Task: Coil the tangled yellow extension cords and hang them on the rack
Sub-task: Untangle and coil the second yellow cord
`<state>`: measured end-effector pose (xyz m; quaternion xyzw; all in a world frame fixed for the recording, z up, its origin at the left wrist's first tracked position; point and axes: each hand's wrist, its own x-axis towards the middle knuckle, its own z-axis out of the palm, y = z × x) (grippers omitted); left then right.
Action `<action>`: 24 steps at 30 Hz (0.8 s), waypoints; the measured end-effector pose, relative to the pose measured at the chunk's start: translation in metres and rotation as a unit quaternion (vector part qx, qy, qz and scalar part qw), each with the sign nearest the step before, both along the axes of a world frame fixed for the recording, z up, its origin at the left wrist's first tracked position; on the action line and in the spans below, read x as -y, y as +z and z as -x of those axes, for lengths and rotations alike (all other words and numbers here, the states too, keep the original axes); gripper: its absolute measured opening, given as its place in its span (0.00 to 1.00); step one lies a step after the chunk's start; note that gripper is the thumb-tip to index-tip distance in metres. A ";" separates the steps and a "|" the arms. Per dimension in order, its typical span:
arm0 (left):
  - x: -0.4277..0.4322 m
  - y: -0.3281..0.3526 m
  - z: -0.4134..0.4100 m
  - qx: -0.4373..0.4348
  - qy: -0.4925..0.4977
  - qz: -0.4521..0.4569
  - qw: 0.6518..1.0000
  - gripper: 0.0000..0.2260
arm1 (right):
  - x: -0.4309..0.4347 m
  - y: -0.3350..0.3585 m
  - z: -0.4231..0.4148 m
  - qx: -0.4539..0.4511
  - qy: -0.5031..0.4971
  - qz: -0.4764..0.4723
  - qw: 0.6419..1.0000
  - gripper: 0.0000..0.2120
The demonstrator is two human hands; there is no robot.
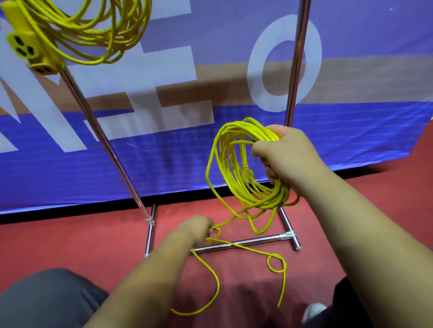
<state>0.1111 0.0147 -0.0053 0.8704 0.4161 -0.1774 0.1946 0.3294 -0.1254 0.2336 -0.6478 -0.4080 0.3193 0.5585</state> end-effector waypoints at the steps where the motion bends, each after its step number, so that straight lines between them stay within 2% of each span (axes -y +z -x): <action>1: -0.012 0.013 0.003 0.002 0.014 -0.011 1.000 0.05 | -0.001 -0.002 -0.001 0.010 -0.005 0.005 1.000 0.09; 6: -0.047 0.122 0.007 0.032 0.076 -0.043 0.996 0.11 | -0.009 -0.012 -0.006 0.073 -0.036 0.032 0.996 0.05; 7: -0.052 0.143 0.007 0.049 0.085 -0.064 0.993 0.12 | -0.011 -0.013 -0.006 0.088 -0.049 0.033 0.994 0.04; 9: -0.056 0.182 0.005 0.135 0.168 -0.024 0.976 0.11 | -0.015 -0.015 -0.004 0.117 -0.075 0.033 0.990 0.06; 10: -0.056 0.198 0.004 0.196 0.233 0.032 0.952 0.11 | -0.017 -0.016 -0.002 0.121 -0.085 0.032 0.988 0.07; 12: -0.047 0.229 -0.001 0.296 0.338 0.141 0.882 0.09 | -0.022 -0.019 0.002 0.114 -0.106 0.035 0.987 0.08; 15: -0.039 0.252 -0.007 0.403 0.425 0.254 0.769 0.12 | -0.027 -0.022 0.011 0.095 -0.126 0.042 0.986 0.11; 17: -0.032 0.255 -0.010 0.427 0.439 0.300 0.732 0.15 | -0.030 -0.027 0.016 0.074 -0.127 0.054 0.988 0.11; 21: -0.021 0.243 -0.014 0.442 0.440 0.367 0.690 0.15 | -0.035 -0.036 0.025 0.038 -0.099 0.072 0.992 0.08; 24: -0.018 0.226 -0.012 0.486 0.455 0.411 0.623 0.14 | -0.039 -0.040 0.034 0.000 -0.059 0.070 0.996 0.05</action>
